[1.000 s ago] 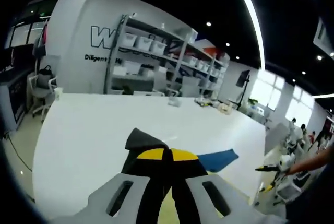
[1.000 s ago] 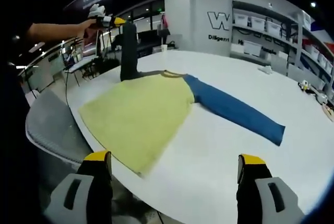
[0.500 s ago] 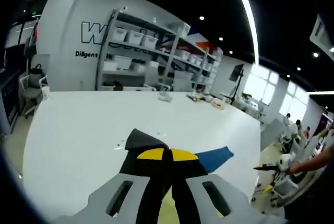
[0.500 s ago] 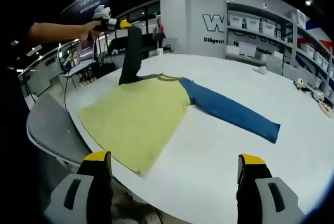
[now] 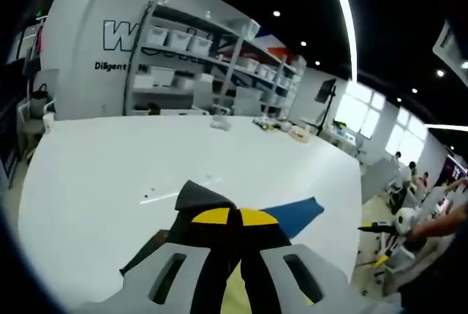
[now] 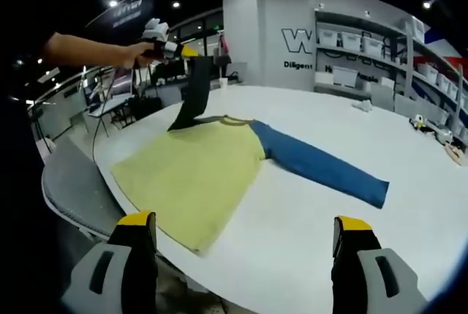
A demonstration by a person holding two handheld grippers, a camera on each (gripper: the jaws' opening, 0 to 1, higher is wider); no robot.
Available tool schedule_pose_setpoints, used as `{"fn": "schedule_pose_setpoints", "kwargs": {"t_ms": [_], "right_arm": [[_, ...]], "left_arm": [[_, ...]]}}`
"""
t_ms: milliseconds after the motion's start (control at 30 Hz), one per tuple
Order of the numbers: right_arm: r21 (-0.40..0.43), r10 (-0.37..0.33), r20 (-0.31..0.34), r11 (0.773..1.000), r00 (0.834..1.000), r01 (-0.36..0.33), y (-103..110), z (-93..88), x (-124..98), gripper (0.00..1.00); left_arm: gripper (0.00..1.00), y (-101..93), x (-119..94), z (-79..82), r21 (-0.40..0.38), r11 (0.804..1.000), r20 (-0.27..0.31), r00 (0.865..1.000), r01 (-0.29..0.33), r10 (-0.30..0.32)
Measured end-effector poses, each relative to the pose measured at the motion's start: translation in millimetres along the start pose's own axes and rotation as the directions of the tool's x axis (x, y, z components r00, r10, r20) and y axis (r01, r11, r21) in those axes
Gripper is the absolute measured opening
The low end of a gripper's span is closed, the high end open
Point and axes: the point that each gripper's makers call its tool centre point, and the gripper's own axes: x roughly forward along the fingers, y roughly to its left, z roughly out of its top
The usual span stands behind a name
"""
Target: Fold the garment on the visible template until the final outline fits inside the template.
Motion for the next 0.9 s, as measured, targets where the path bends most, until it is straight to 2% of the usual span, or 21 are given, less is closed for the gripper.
{"fn": "schedule_pose_setpoints", "kwargs": {"t_ms": [533, 700, 900], "right_arm": [[0.021, -0.005, 0.009, 1.000, 1.000, 0.004, -14, 0.2, -7, 0.99], [0.036, -0.008, 0.015, 0.999, 1.000, 0.008, -16, -0.9, -10, 0.99], [0.044, -0.011, 0.010, 0.999, 1.000, 0.011, -19, -5.2, -15, 0.99]], "left_arm": [[0.00, -15.5, 42, -30.7, -0.023, 1.000, -0.069, 0.997, 0.016, -0.018], [0.00, -16.7, 61, -45.7, -0.034, 0.999, -0.107, 0.994, 0.003, -0.006], [0.00, -28.8, 76, -62.3, -0.029, 0.999, -0.146, 0.989, 0.021, -0.025]]}}
